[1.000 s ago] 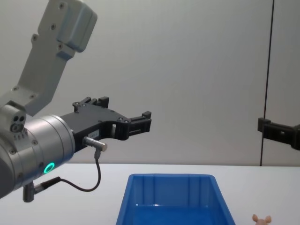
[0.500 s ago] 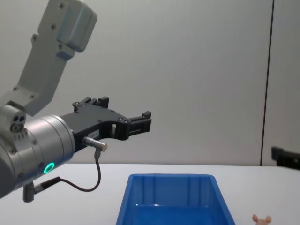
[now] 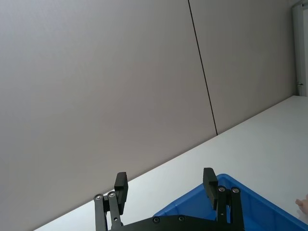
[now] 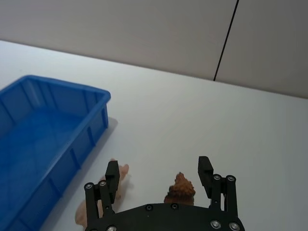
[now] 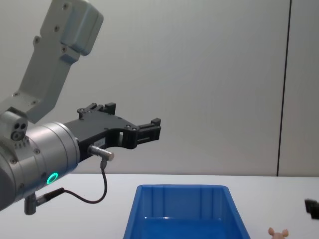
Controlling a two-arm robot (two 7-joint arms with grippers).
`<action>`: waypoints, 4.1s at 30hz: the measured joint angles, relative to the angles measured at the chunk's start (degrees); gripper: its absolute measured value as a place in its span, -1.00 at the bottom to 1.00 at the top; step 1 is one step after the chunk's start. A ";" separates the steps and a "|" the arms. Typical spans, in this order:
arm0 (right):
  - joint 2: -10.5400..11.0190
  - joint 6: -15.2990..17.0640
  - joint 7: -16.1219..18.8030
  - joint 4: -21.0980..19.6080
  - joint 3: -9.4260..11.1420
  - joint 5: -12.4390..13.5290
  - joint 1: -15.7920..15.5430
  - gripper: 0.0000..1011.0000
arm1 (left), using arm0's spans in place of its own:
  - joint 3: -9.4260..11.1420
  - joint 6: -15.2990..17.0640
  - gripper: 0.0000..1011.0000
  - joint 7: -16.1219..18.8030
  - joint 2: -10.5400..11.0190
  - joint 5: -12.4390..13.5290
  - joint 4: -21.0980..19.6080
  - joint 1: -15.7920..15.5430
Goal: Pick up the two dolls from the table and place them into the box.
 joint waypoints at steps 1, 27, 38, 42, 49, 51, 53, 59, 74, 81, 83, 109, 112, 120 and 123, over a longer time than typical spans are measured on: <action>0.01 0.36 -0.03 0.12 0.01 -0.06 0.01 0.99 | 0.00 0.00 0.98 0.00 0.00 0.00 0.00 0.00; -0.81 10.02 -1.08 4.39 0.47 0.47 1.29 0.99 | 0.00 0.00 0.98 0.00 0.00 0.00 0.00 0.00; -1.78 12.34 -1.08 6.57 0.54 1.67 2.44 0.76 | 0.00 0.00 0.98 0.00 0.00 0.00 0.00 0.00; -2.07 12.70 -1.08 7.18 0.50 1.88 2.76 0.56 | 0.00 0.00 0.98 0.00 0.00 0.00 0.00 0.00; -2.43 12.55 -1.02 7.82 0.43 1.92 3.15 0.14 | 0.00 0.00 0.98 0.00 0.00 0.00 0.00 0.00; -2.54 12.07 -1.03 7.95 0.42 1.77 3.24 -0.01 | 0.00 0.00 0.98 0.00 0.00 0.00 0.00 0.00; -2.61 11.48 -1.02 8.00 0.41 1.59 3.32 -0.14 | 0.00 0.00 0.98 0.00 0.00 0.00 0.00 0.00; -2.88 9.36 -1.16 8.08 0.43 1.02 3.74 -0.29 | 0.00 0.00 0.98 0.00 0.00 0.00 0.00 0.00; -3.78 1.83 -0.33 6.77 0.59 -0.72 5.87 -0.29 | 0.00 0.00 0.98 0.00 0.01 0.00 0.00 0.00; -4.40 -0.35 2.51 5.59 0.09 -1.56 7.13 -0.29 | 0.00 0.00 0.98 0.00 0.00 0.00 0.00 0.00; -4.68 -0.63 3.73 5.15 -0.24 -1.83 7.55 -0.29 | 0.00 0.00 0.98 0.00 0.00 0.00 0.00 0.00; -9.84 3.11 15.10 5.77 -6.62 -6.81 10.88 -0.06 | 0.00 0.00 0.98 0.00 0.00 0.00 0.00 0.00; -10.07 3.35 15.25 6.02 -6.98 -7.16 10.89 0.11 | 0.00 0.00 0.98 0.00 0.00 0.00 0.00 0.00; -10.50 3.73 14.76 6.66 -7.52 -7.40 10.82 0.60 | 0.00 0.00 0.98 0.00 0.00 0.00 0.00 0.00; -10.47 3.70 14.10 6.67 -7.45 -7.07 10.62 0.78 | 0.00 0.00 0.98 0.00 0.00 0.00 0.00 0.00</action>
